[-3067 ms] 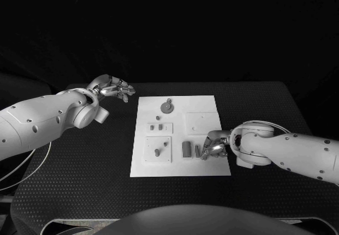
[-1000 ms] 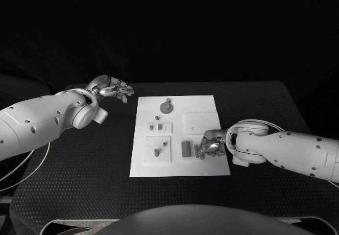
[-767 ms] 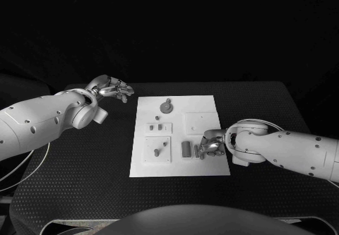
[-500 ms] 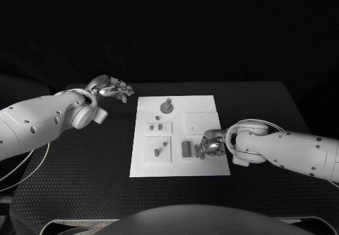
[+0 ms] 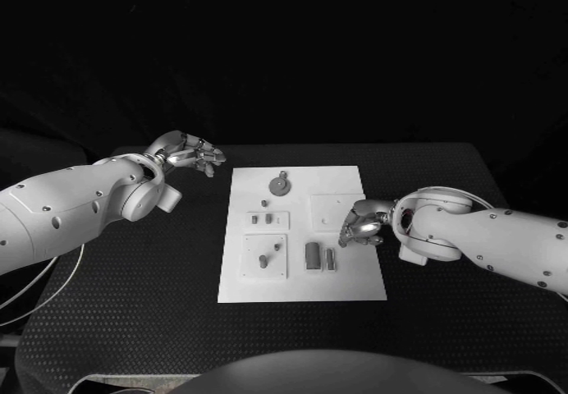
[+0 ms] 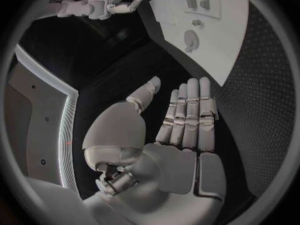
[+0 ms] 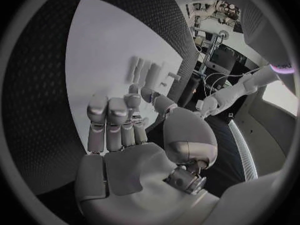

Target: Assemble the parts on the task board

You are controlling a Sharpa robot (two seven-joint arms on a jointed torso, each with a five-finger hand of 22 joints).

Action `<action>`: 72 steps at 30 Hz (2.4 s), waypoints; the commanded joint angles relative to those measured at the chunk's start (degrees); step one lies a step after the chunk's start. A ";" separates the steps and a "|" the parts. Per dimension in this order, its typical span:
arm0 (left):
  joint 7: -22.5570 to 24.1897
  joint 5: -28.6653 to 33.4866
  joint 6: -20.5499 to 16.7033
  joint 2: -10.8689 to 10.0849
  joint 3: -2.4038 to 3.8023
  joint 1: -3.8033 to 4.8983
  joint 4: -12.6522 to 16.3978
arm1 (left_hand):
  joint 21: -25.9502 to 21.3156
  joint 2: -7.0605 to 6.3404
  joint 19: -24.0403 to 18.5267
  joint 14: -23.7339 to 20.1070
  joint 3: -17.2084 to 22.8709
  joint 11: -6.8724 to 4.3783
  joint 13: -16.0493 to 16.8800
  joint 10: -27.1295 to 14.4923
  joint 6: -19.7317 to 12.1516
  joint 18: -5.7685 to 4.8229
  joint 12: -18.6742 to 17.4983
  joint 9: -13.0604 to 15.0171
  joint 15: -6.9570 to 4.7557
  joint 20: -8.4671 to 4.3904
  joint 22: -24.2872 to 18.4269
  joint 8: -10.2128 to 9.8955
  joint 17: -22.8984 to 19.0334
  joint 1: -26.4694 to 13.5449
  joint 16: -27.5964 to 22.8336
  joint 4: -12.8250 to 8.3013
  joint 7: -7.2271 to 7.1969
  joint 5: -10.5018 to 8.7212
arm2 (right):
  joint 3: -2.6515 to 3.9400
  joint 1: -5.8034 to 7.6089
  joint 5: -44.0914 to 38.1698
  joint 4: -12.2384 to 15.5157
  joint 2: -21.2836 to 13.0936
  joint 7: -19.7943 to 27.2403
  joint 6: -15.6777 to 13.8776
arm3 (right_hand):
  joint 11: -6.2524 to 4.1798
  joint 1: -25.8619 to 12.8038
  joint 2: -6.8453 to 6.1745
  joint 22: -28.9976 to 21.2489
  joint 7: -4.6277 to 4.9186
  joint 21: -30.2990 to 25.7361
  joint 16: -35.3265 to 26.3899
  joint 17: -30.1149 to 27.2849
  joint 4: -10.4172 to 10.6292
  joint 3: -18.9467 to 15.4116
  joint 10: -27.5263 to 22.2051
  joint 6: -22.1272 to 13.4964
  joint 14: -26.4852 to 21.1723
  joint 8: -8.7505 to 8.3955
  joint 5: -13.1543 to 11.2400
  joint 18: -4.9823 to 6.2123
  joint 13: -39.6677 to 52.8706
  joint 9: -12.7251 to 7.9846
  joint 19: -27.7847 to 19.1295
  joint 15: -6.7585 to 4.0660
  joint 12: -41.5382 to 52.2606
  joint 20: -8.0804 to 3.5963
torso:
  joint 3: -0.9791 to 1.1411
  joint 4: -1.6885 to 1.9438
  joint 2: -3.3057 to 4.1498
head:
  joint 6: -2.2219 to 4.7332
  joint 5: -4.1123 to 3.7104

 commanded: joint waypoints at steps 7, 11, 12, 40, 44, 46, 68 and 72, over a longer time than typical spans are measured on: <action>1.88 5.84 0.61 1.42 0.04 0.56 -1.40 | -1.05 0.05 -0.77 -0.65 0.49 0.34 -0.23 -1.38 -0.16 0.79 -0.15 -0.17 0.47 0.28 -0.27 0.30 -0.12 -0.41 -1.42 0.04 -0.39 0.23 | 0.59 2.67 17.67 -11.13 2.87 20.66 -8.58 | 1.34 1.67 -1.13 -0.94 1.81 -2.75 -2.86 -0.88 0.67 0.41 -4.04 -3.11 -2.91 -0.83 0.11 3.35 -0.52 -0.03 -2.18 0.83 -1.72 0.43 | -0.10 -0.12 -2.45 | 4.96 -0.26; 2.90 9.06 1.10 3.09 0.04 0.56 -4.37 | -3.37 0.60 -3.35 -3.03 0.93 0.63 -0.94 -1.71 -0.26 0.58 -0.91 -0.28 1.98 1.69 -1.69 0.42 -1.38 -0.94 -4.81 0.06 -0.38 -0.65 | 1.23 2.63 24.76 -22.43 9.34 26.69 -12.94 | 2.95 2.30 -0.29 -3.72 3.13 -9.20 -10.75 -4.11 0.86 1.35 -10.75 -5.38 -9.59 -1.46 0.08 3.07 -4.55 0.08 -8.34 2.58 -7.98 2.34 | -0.25 -0.49 -3.70 | 8.96 -0.27; 2.99 9.71 1.07 3.35 0.04 0.56 -4.78 | -4.06 0.75 -4.09 -3.69 0.94 0.68 -1.23 -1.68 -0.49 0.58 -1.24 -0.36 2.45 2.15 -2.16 0.34 -1.79 -1.22 -5.90 0.08 -0.28 -1.22 | 1.24 2.57 24.81 -23.69 9.93 27.64 -12.95 | 3.52 2.39 -0.12 -4.60 3.69 -10.98 -12.98 -5.07 0.89 1.55 -12.19 -6.34 -11.11 -1.83 0.09 2.81 -6.02 -0.02 -9.89 3.30 -9.82 3.03 | -0.27 -0.59 -3.93 | 9.62 -0.20; 4.25 15.92 0.92 9.94 0.06 1.86 -14.39 | -10.72 2.72 -58.36 -55.37 -25.91 -7.57 -11.61 -57.82 -48.51 -2.51 -20.83 -26.84 -3.37 2.22 -62.18 -16.81 -35.20 -58.35 -37.04 16.55 -10.93 -4.69 | 13.30 -2.91 35.98 -38.31 18.45 34.93 -11.08 | 1.32 -46.01 3.29 -74.92 -4.64 -68.46 -70.66 -57.88 15.05 -36.57 -69.10 -58.86 -74.61 -13.97 -23.96 -11.65 -56.17 -38.56 -65.82 6.75 -56.79 3.48 | 0.55 -1.24 -8.41 | 15.05 2.43; 4.84 16.55 -0.51 9.61 0.22 1.41 -12.82 | -10.72 2.72 -58.36 -55.37 -25.91 -7.57 -11.61 -57.82 -48.51 -2.51 -20.83 -26.84 -3.37 2.22 -62.18 -16.81 -35.20 -58.35 -37.04 16.55 -10.93 -4.69 | 13.01 -3.03 37.08 -36.74 17.87 35.38 -12.46 | 1.32 -46.01 3.29 -74.92 -4.64 -68.46 -70.66 -57.88 15.05 -36.57 -69.10 -58.86 -74.61 -13.97 -23.96 -11.65 -56.17 -38.56 -65.82 6.75 -56.79 3.48 | 0.27 -1.36 -8.41 | 14.84 1.64; 5.56 17.32 -2.28 9.20 0.42 0.84 -10.87 | -10.72 2.72 -58.36 -55.37 -25.91 -7.57 -11.61 -57.82 -48.51 -2.51 -20.83 -26.84 -3.37 2.22 -62.18 -16.81 -35.20 -58.35 -37.04 16.55 -10.93 -4.69 | 12.64 -3.19 38.45 -34.79 17.15 35.93 -14.16 | 1.32 -46.01 3.29 -74.92 -4.64 -68.46 -70.66 -57.88 15.05 -36.57 -69.10 -58.86 -74.61 -13.97 -23.96 -11.65 -56.17 -38.56 -65.82 6.75 -56.79 3.48 | -0.07 -1.51 -8.42 | 14.59 0.68; 17.67 30.30 -31.77 2.37 3.67 -8.65 21.69 | -10.72 2.72 -58.36 -55.37 -25.91 -7.57 -11.61 -57.82 -48.51 -2.51 -20.83 -26.84 -3.37 2.22 -62.18 -16.81 -35.20 -58.35 -37.04 16.55 -10.93 -4.69 | 6.10 -6.03 63.06 0.38 4.18 45.93 -44.86 | 1.32 -46.01 3.29 -74.92 -4.64 -68.46 -70.66 -57.88 15.05 -36.57 -69.10 -58.86 -74.61 -13.97 -23.96 -11.65 -56.17 -38.56 -65.82 6.75 -56.79 3.48 | -0.58 -1.74 -8.43 | 14.22 -0.75; 18.25 30.92 -33.18 2.04 3.83 -9.10 23.25 | -10.72 2.72 -58.36 -55.37 -25.91 -7.57 -11.61 -57.82 -48.51 -2.51 -20.83 -26.84 -3.37 2.22 -62.18 -16.81 -35.20 -58.35 -37.04 16.55 -10.93 -4.69 | 5.59 -6.25 64.95 3.08 3.18 46.70 -47.22 | 1.32 -46.01 3.29 -74.92 -4.64 -68.46 -70.66 -57.88 15.05 -36.57 -69.10 -58.86 -74.61 -13.97 -23.96 -11.65 -56.17 -38.56 -65.82 6.75 -56.79 3.48 | -0.58 -1.74 -8.43 | 14.22 -0.75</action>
